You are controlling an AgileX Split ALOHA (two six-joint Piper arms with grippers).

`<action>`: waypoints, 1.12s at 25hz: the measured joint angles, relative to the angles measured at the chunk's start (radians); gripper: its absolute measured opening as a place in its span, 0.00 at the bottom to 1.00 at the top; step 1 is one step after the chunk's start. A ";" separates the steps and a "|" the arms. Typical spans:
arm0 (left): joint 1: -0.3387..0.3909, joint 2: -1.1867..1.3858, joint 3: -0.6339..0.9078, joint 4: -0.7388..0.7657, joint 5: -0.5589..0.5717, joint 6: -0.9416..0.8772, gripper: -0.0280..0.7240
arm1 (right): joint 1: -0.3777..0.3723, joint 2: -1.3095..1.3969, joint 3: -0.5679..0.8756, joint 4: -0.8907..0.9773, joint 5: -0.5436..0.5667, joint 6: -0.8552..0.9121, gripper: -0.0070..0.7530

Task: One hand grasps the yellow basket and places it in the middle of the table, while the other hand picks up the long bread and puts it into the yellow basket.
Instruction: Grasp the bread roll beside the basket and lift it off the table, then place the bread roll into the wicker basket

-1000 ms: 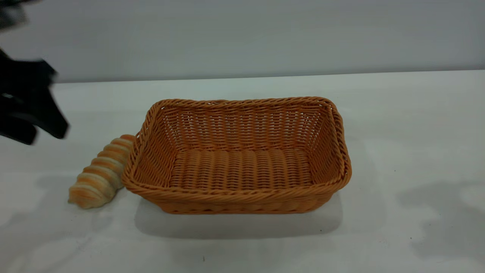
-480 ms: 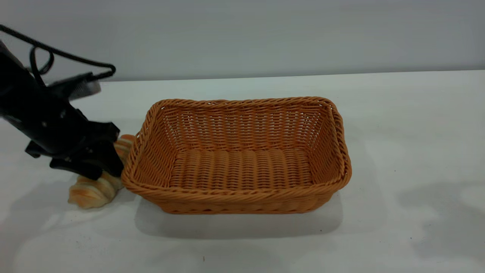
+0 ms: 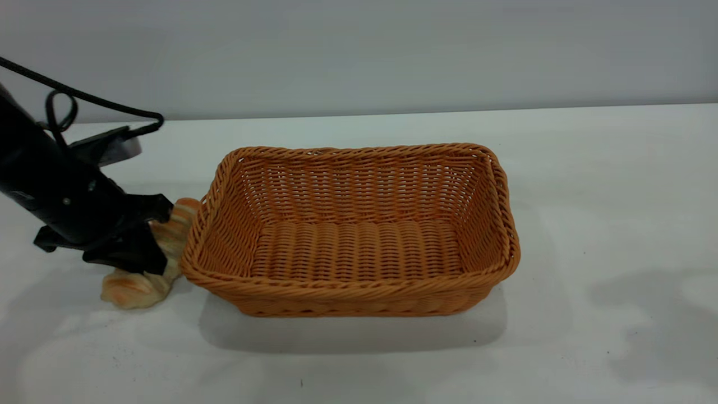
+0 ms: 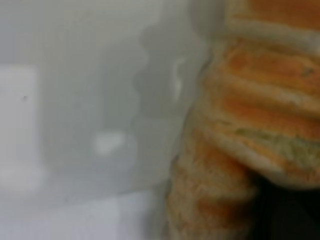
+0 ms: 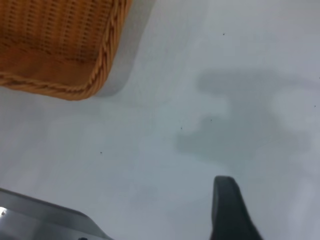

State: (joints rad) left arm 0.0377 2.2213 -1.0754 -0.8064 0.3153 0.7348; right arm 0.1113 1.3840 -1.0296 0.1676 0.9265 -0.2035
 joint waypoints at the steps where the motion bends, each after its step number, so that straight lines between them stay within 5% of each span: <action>1: 0.015 -0.008 0.000 0.003 0.009 -0.002 0.09 | 0.000 0.000 0.000 0.000 0.000 0.000 0.63; 9: 0.064 -0.224 0.005 0.028 0.053 -0.021 0.09 | 0.000 0.000 0.000 0.000 0.000 0.003 0.63; 24: -0.286 -0.337 0.011 -0.206 0.152 0.227 0.09 | 0.000 0.000 0.000 0.004 -0.001 0.003 0.63; 28: -0.300 -0.304 0.011 -0.216 0.160 0.232 0.26 | 0.000 0.000 0.000 0.004 -0.001 0.003 0.63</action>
State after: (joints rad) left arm -0.2622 1.9170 -1.0647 -1.0227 0.4750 0.9670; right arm 0.1113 1.3840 -1.0296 0.1714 0.9257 -0.2002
